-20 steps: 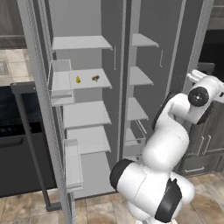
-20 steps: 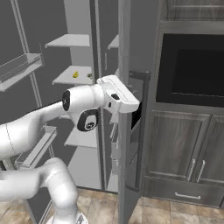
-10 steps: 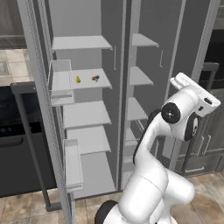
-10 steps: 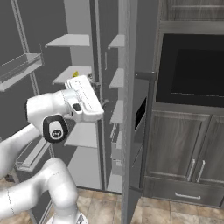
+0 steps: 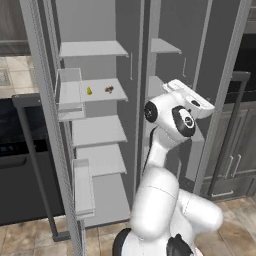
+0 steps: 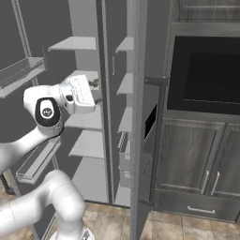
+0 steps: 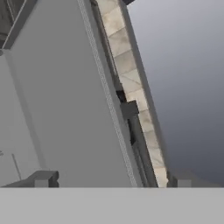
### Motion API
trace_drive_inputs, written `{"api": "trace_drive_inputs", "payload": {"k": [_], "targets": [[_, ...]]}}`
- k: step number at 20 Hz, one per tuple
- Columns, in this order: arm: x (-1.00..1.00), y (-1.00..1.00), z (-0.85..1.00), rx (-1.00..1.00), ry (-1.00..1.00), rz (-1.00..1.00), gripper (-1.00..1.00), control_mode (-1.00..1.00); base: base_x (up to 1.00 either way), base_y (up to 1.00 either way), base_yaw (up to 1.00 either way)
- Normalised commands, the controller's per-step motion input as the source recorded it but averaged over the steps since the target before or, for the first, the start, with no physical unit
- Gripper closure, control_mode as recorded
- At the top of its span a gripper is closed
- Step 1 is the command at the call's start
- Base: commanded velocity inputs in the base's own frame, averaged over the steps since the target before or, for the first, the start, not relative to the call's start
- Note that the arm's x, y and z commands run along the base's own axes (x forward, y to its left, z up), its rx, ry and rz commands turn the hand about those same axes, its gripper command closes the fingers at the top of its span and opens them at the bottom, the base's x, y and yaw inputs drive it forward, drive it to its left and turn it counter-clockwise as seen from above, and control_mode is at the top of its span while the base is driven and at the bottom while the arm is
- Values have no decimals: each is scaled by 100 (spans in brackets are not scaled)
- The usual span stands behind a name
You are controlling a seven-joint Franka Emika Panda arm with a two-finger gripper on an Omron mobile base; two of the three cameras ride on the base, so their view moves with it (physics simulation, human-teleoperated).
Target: Take the lemon wedge from the fridge and place it on the plate with fish on the dining counter.
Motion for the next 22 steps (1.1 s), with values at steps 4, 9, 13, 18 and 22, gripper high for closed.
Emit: {"api": "trace_drive_inputs", "payload": {"k": [4,9,13,18,22], "targets": [[99,-5,0,0,22,-4,-100,-100,0,0,0],[58,-62,-11,0,9,-8,-100,-100,0,0,0],[65,-83,-9,0,6,-10,-100,-100,0,0,0],[60,-94,-13,0,9,-9,-100,-100,0,0,0],[36,-100,-22,1,12,-11,-100,-100,0,0,0]]}}
